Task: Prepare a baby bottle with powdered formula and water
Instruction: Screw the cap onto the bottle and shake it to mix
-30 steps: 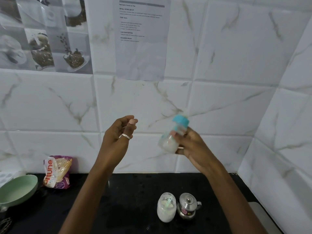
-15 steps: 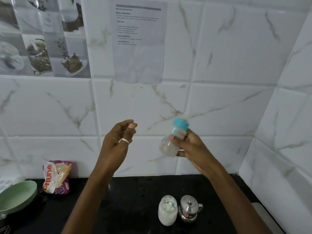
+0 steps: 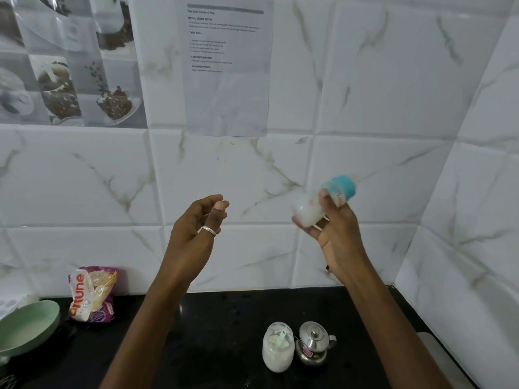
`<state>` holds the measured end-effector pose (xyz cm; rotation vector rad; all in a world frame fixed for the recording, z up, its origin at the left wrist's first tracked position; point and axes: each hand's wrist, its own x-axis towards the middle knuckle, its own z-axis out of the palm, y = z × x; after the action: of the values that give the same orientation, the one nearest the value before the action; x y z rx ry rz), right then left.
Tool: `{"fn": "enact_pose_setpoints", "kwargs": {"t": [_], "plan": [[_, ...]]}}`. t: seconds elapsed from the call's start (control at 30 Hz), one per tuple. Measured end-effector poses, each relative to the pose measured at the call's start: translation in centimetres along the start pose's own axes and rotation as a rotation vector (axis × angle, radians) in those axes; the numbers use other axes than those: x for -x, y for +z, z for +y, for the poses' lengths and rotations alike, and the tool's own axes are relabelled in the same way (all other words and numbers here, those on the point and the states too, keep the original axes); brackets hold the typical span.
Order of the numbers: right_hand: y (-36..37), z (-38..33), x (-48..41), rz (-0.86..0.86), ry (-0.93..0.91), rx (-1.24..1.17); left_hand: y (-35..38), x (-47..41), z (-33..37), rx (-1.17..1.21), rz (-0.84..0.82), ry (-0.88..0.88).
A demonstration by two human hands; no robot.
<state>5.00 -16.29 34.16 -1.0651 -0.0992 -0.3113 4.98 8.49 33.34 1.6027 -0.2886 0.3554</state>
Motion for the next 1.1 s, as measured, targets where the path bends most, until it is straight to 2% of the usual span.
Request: {"fn": "enact_pose_setpoints", "kwargs": {"t": [0.07,0.13,0.17,0.2,0.3,0.33,0.43,0.47,0.6,0.67,0.73,0.8,0.9,0.97,1.03,1.1], "plan": [[-0.1,0.1,0.2,-0.065,0.018,0.186,0.0,-0.1,0.1,-0.001,0.001,-0.002],[-0.1,0.4,0.9,-0.224,0.106,0.463,0.1,-0.1,0.2,0.005,0.004,0.000],[-0.2,0.3,0.9,-0.236,0.109,0.495,0.2,-0.1,0.3,0.007,0.003,0.002],[-0.2,0.2,0.8,-0.210,0.093,0.441,0.3,-0.1,0.3,0.008,-0.001,0.003],[-0.1,-0.6,0.3,-0.052,0.023,0.066,0.3,0.1,0.2,0.007,-0.011,0.004],[-0.1,-0.6,0.2,-0.058,0.021,0.084,0.2,0.0,0.2,0.005,-0.008,0.004],[0.2,-0.2,1.1,-0.226,0.093,0.449,0.2,0.0,0.4,0.006,0.004,0.010],[0.2,-0.2,1.2,-0.239,0.092,0.483,0.3,0.0,0.5,0.010,0.006,0.013],[0.2,-0.9,0.2,-0.060,0.008,0.102,0.4,0.1,0.4,0.011,-0.004,0.016],[0.3,-0.8,0.2,-0.106,0.031,0.265,0.2,0.2,0.3,0.004,-0.005,0.014],[0.2,-0.4,0.8,-0.239,0.094,0.515,0.2,0.1,0.3,0.006,0.002,0.013],[0.1,-0.6,0.8,-0.221,0.074,0.464,0.4,0.2,0.3,0.012,0.003,0.013],[0.3,-0.9,0.2,-0.022,0.007,0.174,0.4,0.3,0.2,0.019,-0.007,0.011],[0.4,-0.5,0.3,-0.046,0.039,0.295,0.4,0.3,0.2,0.022,-0.006,0.008],[0.2,0.2,0.9,-0.198,0.112,0.523,0.3,0.2,0.2,0.032,0.001,0.008],[0.2,0.3,1.0,-0.203,0.095,0.505,0.3,0.2,0.3,0.039,-0.001,0.009]]}}
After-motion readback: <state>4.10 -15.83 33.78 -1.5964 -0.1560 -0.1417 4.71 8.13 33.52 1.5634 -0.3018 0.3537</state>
